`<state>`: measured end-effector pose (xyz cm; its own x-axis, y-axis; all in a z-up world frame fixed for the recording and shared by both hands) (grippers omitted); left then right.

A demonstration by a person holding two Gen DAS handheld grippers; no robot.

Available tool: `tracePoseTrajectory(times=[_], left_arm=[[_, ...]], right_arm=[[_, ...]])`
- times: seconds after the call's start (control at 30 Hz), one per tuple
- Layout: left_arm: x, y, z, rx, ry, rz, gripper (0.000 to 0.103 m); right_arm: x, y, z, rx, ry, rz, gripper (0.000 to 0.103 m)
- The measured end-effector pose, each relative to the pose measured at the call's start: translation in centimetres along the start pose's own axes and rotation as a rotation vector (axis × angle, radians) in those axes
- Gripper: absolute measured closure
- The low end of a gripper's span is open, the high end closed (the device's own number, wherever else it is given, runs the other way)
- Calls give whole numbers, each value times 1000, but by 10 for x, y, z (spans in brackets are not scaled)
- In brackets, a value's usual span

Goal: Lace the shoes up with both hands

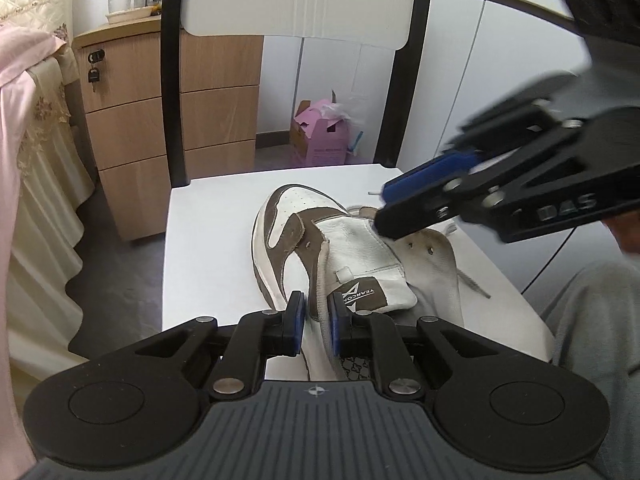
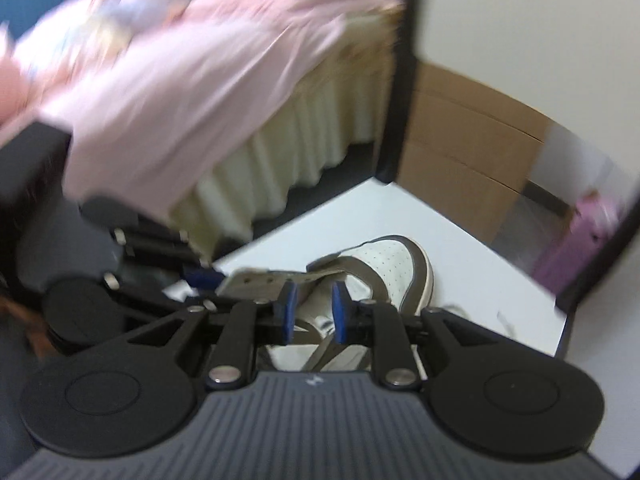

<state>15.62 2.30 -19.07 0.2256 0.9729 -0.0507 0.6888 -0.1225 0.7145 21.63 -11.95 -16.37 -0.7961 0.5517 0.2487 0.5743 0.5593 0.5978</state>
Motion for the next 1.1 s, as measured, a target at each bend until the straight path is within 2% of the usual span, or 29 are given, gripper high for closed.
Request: tracePoseTrajectory(times=[0.3,0.33,0.53,0.77,0.97,1.1], left_arm=[[8,3,-10,-22,-45,-37,87],[7,3,-10,-24,-44,-34,87],[6,4,-12,-39,-40,-30,87],[4,5,-19,-62,-43,-24,87],[11,1,-24,-65,-46,-36,87],[13,-1,-30,-74,-61,-39,87]], right_arm=[[-6,39,35,358,68,-276,84],[-7,40,39,377,73,-284,84],[-7,36,60,395,82,-258,92],[-8,47,73,469,78,-243,92],[-9,50,70,453,76,-199,89],[-11,55,48,419,83,-166,89]])
Point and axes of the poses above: each gripper's, at about its wrist camera, not at the fingertips, and z roughly the way its jaws point, x to its left, y to its top, the point moved 5 cm from there along z, roughly the way its jaws point, and after that the axes turned 8 degrees about y, right-handed, at the moved point
